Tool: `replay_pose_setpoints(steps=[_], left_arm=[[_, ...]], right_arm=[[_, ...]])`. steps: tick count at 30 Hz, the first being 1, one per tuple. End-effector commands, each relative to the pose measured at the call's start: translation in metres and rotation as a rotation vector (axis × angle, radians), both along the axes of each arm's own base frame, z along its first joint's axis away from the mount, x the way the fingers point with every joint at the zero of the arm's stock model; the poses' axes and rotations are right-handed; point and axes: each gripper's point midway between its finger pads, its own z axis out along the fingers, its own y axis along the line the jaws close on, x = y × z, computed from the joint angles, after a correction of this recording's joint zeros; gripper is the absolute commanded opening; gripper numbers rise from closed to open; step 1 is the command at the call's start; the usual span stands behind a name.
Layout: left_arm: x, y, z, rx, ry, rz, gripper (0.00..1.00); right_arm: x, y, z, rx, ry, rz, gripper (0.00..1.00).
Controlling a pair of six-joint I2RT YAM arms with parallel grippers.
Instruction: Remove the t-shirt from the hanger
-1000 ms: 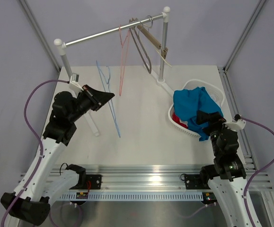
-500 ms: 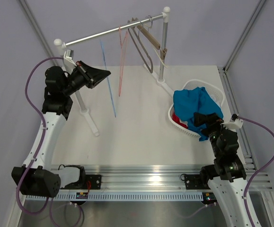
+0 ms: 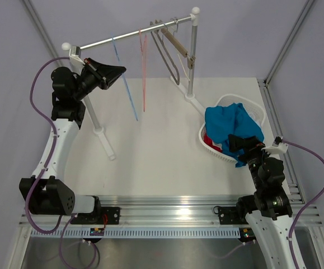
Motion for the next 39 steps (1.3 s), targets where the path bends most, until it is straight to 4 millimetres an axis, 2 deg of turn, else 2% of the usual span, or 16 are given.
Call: replay_pose_setpoints(steps=[1, 2, 4, 5, 6, 13, 22, 26, 32, 34, 37, 39], left_arm=[[0.004, 0.007, 0.042, -0.066, -0.125, 0.044, 0.00], [0.006, 0.007, 0.033, -0.098, -0.087, 0.045, 0.00], [0.007, 0.012, 0.034, -0.140, -0.100, 0.086, 0.00], [0.008, 0.012, 0.023, -0.159, -0.069, 0.092, 0.00], [0.008, 0.016, 0.027, -0.176, -0.082, 0.120, 0.00], [0.021, 0.021, 0.016, -0.271, -0.005, 0.158, 0.00], [0.031, 0.019, 0.021, -0.419, 0.067, 0.100, 0.00], [0.033, 0.018, 0.016, -0.457, 0.110, 0.086, 0.00], [0.037, 0.016, -0.009, -0.464, 0.231, 0.090, 0.00], [0.040, 0.014, -0.024, -0.484, 0.284, 0.079, 0.00], [0.038, 0.013, -0.040, -0.489, 0.307, 0.071, 0.06], [0.036, 0.014, -0.054, -0.484, 0.329, 0.083, 0.16]], right_arm=[[-0.001, 0.005, 0.011, -0.011, -0.040, 0.035, 1.00], [-0.001, 0.006, 0.012, -0.009, -0.043, 0.036, 1.00], [-0.001, 0.006, 0.014, -0.010, -0.048, 0.041, 0.99], [-0.001, 0.006, 0.014, -0.012, -0.045, 0.041, 0.99], [-0.002, 0.007, 0.015, -0.011, -0.048, 0.046, 0.99], [-0.011, 0.006, 0.024, -0.005, -0.074, 0.047, 0.99], [-0.029, -0.001, 0.035, -0.041, -0.095, 0.036, 1.00], [-0.035, -0.003, 0.043, -0.044, -0.118, 0.032, 0.99], [-0.041, -0.004, 0.051, -0.042, -0.138, 0.030, 0.99], [-0.043, -0.004, 0.052, -0.040, -0.139, 0.033, 1.00], [-0.044, -0.006, 0.053, -0.046, -0.143, 0.024, 1.00], [-0.045, -0.007, 0.054, -0.052, -0.146, 0.021, 0.99]])
